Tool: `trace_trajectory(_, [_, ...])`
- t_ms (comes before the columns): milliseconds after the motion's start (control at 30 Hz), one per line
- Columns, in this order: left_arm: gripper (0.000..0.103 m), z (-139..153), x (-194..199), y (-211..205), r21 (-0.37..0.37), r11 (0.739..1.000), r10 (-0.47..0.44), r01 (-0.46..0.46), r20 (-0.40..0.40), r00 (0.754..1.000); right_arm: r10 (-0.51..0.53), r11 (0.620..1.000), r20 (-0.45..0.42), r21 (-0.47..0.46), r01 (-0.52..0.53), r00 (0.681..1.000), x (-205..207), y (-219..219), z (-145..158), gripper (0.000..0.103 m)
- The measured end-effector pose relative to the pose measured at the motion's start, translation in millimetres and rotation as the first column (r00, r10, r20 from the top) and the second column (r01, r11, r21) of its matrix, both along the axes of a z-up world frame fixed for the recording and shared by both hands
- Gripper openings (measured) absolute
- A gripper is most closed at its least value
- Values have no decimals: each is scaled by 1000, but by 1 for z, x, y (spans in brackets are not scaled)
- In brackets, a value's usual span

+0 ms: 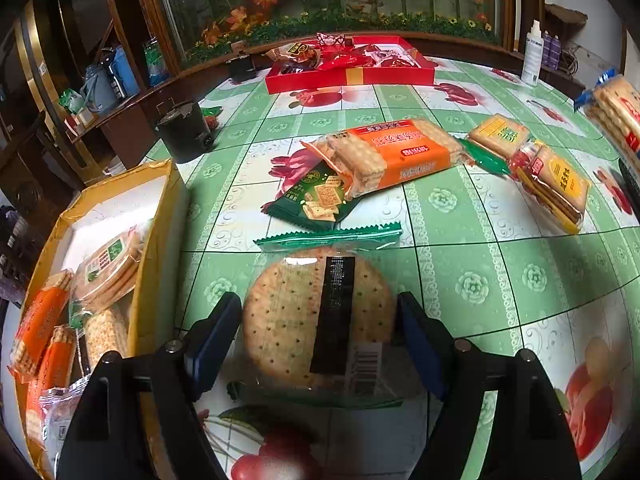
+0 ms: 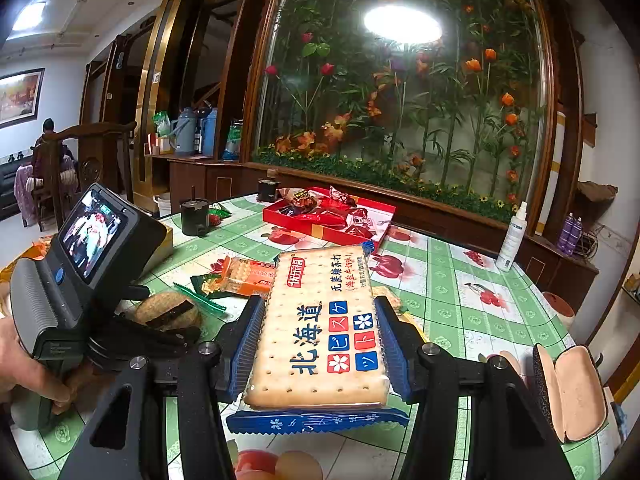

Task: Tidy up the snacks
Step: 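Lift the round biscuit pack with left tool while right holds the Hokkaido pack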

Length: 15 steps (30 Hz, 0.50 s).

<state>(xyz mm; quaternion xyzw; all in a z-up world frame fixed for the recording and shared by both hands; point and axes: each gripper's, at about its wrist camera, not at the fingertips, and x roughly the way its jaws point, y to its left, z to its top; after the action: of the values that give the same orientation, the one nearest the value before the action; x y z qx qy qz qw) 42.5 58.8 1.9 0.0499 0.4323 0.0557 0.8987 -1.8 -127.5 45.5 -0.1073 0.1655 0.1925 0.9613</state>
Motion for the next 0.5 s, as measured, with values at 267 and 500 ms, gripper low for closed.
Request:
trace_trajectory(267, [76,1,-3,-10,-20,998,-64,65,15,998,-3,1000,-4,-3,3,1000,0,1,-1,59])
trace_trajectory(500, [75,2,-6,-16,-36,994,-102,102,20,995,-9,1000,-34,9,9,999,4,-3,-4,59])
